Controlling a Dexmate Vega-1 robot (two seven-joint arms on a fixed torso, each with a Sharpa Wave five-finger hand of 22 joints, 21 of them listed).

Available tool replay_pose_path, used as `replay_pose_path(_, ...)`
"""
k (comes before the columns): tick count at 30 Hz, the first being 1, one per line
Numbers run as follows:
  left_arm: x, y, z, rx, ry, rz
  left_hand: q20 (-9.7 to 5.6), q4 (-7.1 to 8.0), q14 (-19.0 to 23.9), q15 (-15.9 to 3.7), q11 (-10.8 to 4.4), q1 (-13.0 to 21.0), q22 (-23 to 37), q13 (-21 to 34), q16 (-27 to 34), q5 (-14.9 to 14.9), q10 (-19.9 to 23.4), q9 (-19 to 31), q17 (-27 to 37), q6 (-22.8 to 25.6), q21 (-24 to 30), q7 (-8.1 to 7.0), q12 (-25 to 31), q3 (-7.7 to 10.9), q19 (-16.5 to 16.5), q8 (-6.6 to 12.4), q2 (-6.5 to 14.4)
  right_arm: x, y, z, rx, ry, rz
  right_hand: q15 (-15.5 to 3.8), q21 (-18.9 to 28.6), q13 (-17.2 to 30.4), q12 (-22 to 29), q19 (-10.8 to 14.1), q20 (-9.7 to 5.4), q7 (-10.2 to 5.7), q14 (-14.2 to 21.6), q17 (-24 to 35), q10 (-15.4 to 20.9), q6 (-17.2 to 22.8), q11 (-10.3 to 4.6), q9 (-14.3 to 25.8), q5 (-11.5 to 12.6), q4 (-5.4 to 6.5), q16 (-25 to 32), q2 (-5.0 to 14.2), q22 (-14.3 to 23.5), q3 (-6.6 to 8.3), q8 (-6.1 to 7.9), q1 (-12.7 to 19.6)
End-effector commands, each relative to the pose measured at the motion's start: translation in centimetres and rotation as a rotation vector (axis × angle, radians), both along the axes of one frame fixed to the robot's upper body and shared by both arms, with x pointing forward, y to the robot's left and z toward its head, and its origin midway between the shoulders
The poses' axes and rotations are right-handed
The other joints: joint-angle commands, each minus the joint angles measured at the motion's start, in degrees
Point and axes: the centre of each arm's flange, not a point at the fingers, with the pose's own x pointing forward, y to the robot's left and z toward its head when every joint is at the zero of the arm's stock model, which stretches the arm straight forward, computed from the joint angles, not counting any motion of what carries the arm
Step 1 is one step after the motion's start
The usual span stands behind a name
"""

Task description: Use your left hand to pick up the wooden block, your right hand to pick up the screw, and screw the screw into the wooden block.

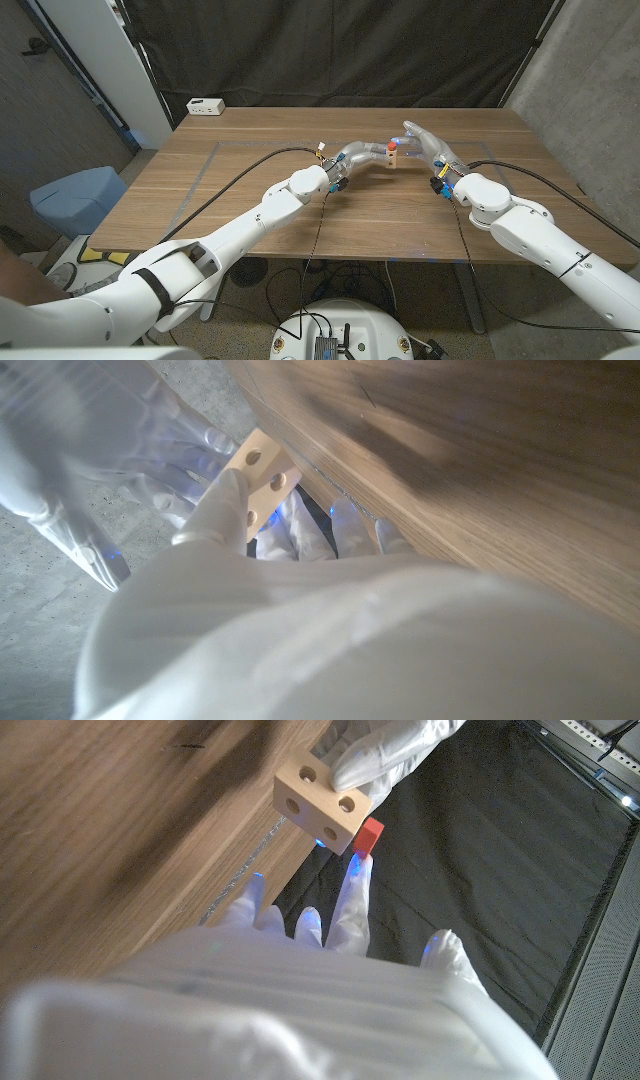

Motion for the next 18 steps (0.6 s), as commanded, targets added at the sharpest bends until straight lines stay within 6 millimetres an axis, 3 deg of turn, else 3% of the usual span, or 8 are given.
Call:
replay_pose_path(1,-0.02,0.02,-0.04,-0.005,-0.001,0.001,0.03,3.69,0.3,-0.03,-0.13,-1.9,0.3,0.2,0.2,0.3,0.0,0.3,0.1,4.8,0.1,4.0,0.1,3.49,0.4,0.67,2.5,-0.29,-0.25,-0.18,0.009,0.0,-0.02,0.17,0.3,0.1,0.3,0.8,0.02,0.2,0.4,0.1,0.8,0.9,0.07,0.1,0.4,-0.05,0.3,-0.07,0.2,0.31,0.61,-0.1)
replay_pose_path(18,0.01,0.09,-0.05,-0.006,0.0,-0.001,-0.01,3.71,0.4,-0.1,-0.22,-1.9,0.3,0.2,0.2,0.3,0.1,0.3,0.0,4.7,0.1,3.9,0.2,3.41,0.4,0.67,2.5,-0.76,-0.43,-0.39,0.012,0.005,-0.034,0.03,0.3,0.1,0.5,1.2,0.04,0.57,1.1,0.1,1.8,2.3,0.08,0.1,0.4,-0.14,0.5,0.03,0.2,0.44,0.79,0.1)
